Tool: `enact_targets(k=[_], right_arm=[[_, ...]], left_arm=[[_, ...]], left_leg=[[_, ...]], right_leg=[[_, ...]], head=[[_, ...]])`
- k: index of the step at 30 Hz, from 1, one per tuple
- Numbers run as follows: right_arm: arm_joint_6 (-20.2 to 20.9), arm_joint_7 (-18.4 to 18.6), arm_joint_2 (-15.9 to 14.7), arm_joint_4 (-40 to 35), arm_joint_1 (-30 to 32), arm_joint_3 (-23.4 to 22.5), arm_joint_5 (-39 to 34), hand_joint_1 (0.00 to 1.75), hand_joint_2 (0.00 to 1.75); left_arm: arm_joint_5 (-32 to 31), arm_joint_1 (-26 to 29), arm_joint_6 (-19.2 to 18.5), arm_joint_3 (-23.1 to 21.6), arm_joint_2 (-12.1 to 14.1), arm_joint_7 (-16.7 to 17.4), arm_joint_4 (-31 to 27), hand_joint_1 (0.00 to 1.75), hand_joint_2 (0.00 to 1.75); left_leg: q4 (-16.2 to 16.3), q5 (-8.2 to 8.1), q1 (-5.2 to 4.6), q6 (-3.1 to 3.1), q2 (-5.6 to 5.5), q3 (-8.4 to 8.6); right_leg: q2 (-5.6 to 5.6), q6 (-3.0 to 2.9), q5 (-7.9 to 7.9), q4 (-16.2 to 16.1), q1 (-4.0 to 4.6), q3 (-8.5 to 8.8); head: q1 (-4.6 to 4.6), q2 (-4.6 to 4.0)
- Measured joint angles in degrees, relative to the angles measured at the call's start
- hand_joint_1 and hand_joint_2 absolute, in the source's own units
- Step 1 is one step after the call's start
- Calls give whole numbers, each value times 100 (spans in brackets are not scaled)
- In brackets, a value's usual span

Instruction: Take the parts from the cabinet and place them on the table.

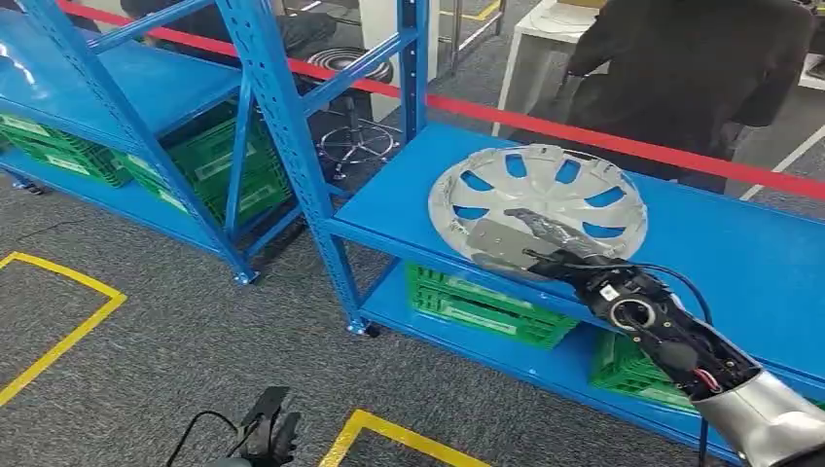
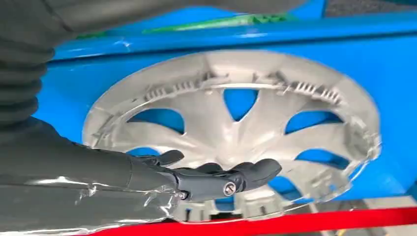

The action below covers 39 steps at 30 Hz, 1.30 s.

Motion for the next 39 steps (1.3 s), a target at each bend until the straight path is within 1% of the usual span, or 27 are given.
enact_targets(k=[5, 15, 26, 39], right_arm=[[123, -92, 114, 92, -38, 144, -68, 0, 175], [142, -166, 243, 356, -53, 361, -199, 0, 175], [59, -33, 254, 507, -66, 520, -183, 0, 175], [61, 13, 252, 640, -121, 531, -114, 0, 175]], left_arm=[[0, -14, -9, -20, -9, 24, 0, 0, 0], [0, -29, -17, -31, -13, 57, 0, 0, 0], [0, -32, -20, -79, -13, 59, 0, 0, 0], [41, -40, -22, -151, -7, 55, 0, 0, 0]], left_leg=[[0, 1, 0, -1, 0, 0], [0, 0, 0, -1, 0, 0], [0, 1, 0, -1, 1, 1], [0, 1, 1, -1, 2, 2]], right_leg=[[0, 0, 0, 0, 0, -1], [0, 0, 0, 0, 0, -2], [0, 0, 0, 0, 0, -4], [0, 0, 0, 0, 0, -8]], head=[[0, 0], [2, 0], [0, 0], [0, 0]])
